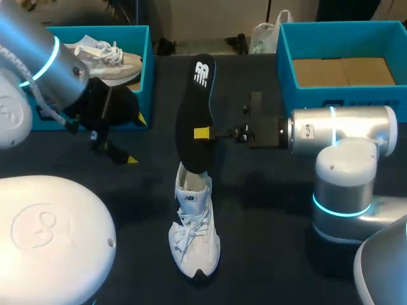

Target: Take the shoe out of the shoebox, open the shoe tongue, remove and reinsert the insole, then place the shoe into the shoebox

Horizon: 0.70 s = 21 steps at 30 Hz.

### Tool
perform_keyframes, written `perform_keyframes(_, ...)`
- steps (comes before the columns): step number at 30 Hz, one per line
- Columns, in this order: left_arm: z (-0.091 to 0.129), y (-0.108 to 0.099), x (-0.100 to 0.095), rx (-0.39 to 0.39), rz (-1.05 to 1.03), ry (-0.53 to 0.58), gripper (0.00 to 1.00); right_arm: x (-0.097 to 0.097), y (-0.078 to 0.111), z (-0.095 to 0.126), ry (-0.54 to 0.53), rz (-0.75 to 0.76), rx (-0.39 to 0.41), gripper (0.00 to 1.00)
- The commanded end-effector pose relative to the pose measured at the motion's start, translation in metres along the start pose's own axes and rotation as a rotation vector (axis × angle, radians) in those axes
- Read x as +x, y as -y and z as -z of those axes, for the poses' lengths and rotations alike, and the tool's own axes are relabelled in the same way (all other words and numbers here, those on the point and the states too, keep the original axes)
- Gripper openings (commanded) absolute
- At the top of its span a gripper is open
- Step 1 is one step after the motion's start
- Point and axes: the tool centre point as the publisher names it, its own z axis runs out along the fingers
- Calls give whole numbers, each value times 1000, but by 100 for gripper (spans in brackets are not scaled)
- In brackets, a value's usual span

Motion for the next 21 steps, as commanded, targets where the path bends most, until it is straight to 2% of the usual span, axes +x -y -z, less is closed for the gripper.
perform_keyframes(1, -19, 2, 5, -52, 48, -49, 100, -5, 8, -2, -8, 17, -32, 0)
perform_keyframes(4, -35, 0, 15, -17, 90, -131, 100, -11, 12, -6, -10, 32, -13, 0)
perform_keyframes(16, -35, 0, 15, -17, 90, -131, 100, -12, 12, -7, -4, 33, -13, 0)
perform_keyframes(21, -61, -2, 20, -6, 95, -135, 100, -23, 14, -14, -6, 83, -12, 0)
